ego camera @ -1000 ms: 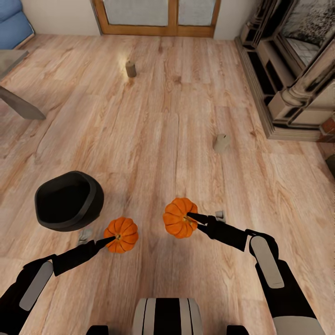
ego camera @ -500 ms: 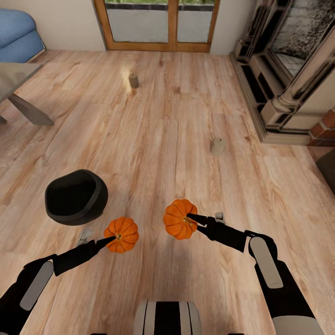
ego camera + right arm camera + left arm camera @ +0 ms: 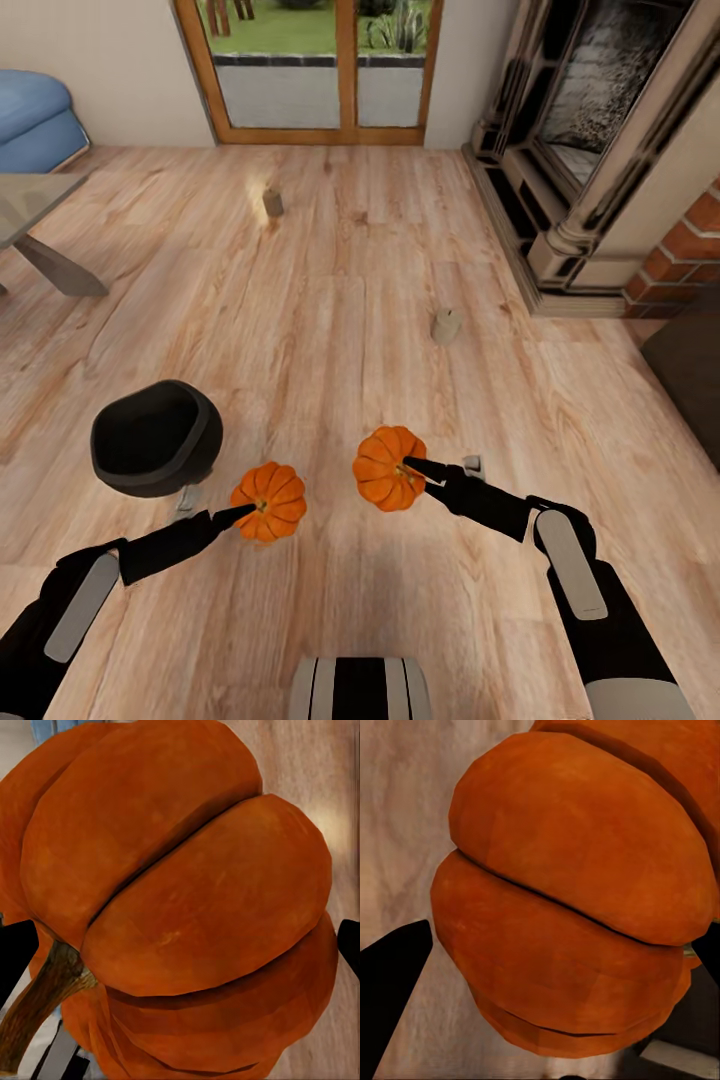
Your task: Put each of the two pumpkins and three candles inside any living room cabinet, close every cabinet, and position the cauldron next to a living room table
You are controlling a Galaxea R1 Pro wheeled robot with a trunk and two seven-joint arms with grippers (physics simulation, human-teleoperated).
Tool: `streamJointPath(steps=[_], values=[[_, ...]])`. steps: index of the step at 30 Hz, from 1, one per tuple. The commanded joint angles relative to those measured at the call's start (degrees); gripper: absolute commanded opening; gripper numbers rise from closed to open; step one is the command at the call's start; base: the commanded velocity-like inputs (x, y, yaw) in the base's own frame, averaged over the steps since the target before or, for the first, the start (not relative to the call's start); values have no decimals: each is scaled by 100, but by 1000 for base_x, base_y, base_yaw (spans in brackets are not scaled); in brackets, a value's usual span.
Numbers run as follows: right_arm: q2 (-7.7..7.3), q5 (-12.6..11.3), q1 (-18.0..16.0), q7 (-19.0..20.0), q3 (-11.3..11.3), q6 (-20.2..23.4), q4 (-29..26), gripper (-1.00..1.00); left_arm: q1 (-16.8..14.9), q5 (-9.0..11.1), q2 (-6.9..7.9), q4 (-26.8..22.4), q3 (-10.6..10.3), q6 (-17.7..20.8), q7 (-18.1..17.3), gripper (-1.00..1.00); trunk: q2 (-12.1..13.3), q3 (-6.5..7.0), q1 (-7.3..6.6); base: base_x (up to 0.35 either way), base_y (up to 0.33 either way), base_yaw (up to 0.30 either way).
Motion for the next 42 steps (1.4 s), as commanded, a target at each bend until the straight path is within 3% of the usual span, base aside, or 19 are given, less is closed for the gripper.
streamJointPath(steps=[1,4,9,25,35,42], values=[[7,41,-4,52,-12,20,89,-100,0,-11,-3,-41,7,144,-9,-100,0,25,-3,0,0,-242],[14,40,-4,55,-12,-124,503,-100,-2,-21,4,-98,9,410,-5,-100,4,109,-11,0,0,-241],[24,38,-4,57,-16,-371,734,-100,0,11,55,-107,49,490,-14,-100,11,248,-24,0,0,-238],[12,52,-4,55,-18,-702,850,-100,26,52,116,-41,189,514,-50,-100,32,613,-65,-3,0,-30],[6,39,-4,55,-18,-703,849,-100,30,78,119,-45,190,532,-59,-100,46,847,-91,-288,0,-127],[-2,19,-4,56,-16,-703,757,-100,26,65,108,-91,190,898,-59,-100,55,1005,-109,-345,0,-59]])
